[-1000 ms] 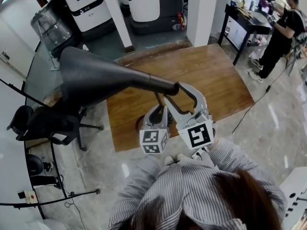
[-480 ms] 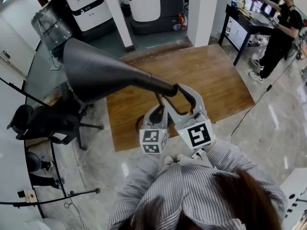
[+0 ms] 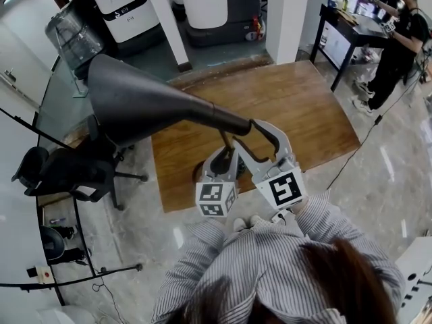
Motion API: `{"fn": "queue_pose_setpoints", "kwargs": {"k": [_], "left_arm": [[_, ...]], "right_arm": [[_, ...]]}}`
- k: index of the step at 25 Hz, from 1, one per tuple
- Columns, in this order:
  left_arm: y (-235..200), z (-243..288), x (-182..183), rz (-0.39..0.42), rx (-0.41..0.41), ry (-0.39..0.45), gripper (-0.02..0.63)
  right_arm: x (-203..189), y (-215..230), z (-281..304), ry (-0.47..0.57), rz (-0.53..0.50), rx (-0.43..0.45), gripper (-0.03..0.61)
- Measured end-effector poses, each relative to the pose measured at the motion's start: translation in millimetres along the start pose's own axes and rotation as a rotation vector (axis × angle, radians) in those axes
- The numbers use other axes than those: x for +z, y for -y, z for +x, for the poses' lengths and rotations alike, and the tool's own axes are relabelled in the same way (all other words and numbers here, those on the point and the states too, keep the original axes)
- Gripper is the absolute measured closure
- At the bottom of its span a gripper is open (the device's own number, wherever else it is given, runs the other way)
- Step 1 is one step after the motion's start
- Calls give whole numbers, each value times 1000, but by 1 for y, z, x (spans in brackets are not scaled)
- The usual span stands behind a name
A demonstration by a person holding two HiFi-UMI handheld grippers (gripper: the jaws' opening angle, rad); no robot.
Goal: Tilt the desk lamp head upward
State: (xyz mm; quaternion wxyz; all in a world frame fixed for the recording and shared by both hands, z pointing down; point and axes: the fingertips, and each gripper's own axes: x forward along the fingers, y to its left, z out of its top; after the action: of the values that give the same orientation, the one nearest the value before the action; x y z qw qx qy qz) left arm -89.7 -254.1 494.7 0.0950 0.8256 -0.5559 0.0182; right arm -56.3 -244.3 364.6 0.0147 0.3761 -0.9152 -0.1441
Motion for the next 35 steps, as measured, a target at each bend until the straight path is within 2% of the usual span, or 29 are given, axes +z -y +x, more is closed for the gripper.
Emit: {"fn": "queue_pose_setpoints", "kwargs": {"k": [7, 14, 16, 18, 20, 24, 35], "left_arm": [[-1, -9, -1, -26, 14, 3, 506], [5, -34, 7, -51, 48, 29, 512], [11, -43, 8, -59, 50, 33, 534], [20, -51, 11, -61, 49, 42, 566], [28, -57, 15, -51, 42, 53, 589], [40, -66, 15, -48, 8, 54, 609], [41, -71, 24, -40, 0, 57, 609]], "right_arm": [[-26, -10, -10, -58, 47, 76, 370], [-57, -32, -37, -113, 179, 159, 372], [-66, -39, -49, -130, 207, 196, 413], [-70, -45, -57, -136, 236, 228, 516], [-71, -48, -63, -138, 254, 250, 567], [-74, -56, -68, -147, 281, 268, 578], [-77, -56, -59, -171, 283, 247, 578]]}}
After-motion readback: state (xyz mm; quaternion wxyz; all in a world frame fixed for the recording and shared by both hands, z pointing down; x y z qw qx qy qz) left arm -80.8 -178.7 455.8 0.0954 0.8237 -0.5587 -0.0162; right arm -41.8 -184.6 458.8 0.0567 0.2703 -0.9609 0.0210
